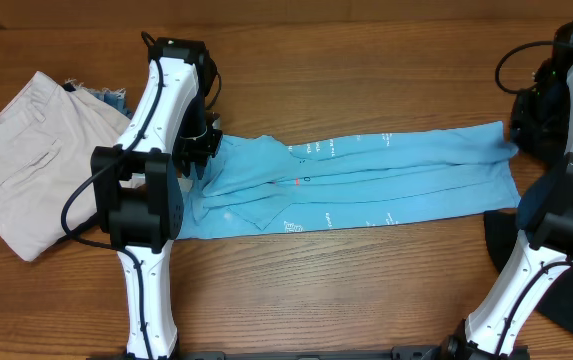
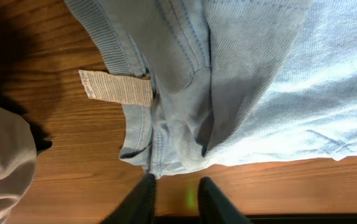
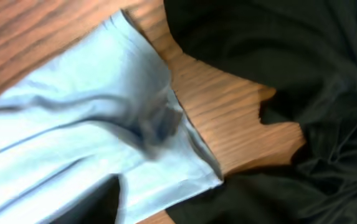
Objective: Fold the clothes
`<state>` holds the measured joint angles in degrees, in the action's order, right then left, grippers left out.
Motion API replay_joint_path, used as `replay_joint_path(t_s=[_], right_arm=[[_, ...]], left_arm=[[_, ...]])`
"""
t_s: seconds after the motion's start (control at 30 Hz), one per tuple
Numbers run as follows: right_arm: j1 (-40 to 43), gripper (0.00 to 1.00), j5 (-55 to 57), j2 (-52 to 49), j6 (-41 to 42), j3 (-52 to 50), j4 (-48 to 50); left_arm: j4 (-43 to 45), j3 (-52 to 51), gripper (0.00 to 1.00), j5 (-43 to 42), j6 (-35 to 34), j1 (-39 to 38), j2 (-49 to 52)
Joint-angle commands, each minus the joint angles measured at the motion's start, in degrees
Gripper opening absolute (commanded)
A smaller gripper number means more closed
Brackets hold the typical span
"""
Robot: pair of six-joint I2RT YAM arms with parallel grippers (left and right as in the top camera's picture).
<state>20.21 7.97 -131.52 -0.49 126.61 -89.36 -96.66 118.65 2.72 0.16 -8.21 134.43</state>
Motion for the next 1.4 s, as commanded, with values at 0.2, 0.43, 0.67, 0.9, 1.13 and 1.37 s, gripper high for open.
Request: replay_joint_path(t_s=[0.2,0.43,0.67,0.9,1.13,1.37], right_arm=[[9.60,0.85,-18.21,1.57,3.50,0.85,9.42],[16.35,0.63,-31.36,-0.09,-4.48,-3.39,10.71],[16.17,0.90,-35.63,-0.31,-19.06,-20.15,18.23],[15.93,1.00,-37.64,-0.31,-20.55,-27.19,20.83],[14.23,0.75,-40.68,-0.31,-20.57,-29.05,21.31],[13.88,0.53,-39.71,-0.31,-20.48,-29.05,19.32]], left_arm=[[-0.13,3.19,0.33,0.74,-1.60,2.23,-8.22],[5.05,9.94,0.58,-0.13,-4.20,5.53,-17.59],[7.34,9.94,0.64,-2.10,-3.41,6.86,-20.55],[7.78,9.94,0.65,-2.16,-3.34,8.41,-20.55],[8.15,9.94,0.64,-2.23,-3.34,8.41,-20.55],[8.04,9.94,0.64,-2.19,-3.32,8.41,-20.55]])
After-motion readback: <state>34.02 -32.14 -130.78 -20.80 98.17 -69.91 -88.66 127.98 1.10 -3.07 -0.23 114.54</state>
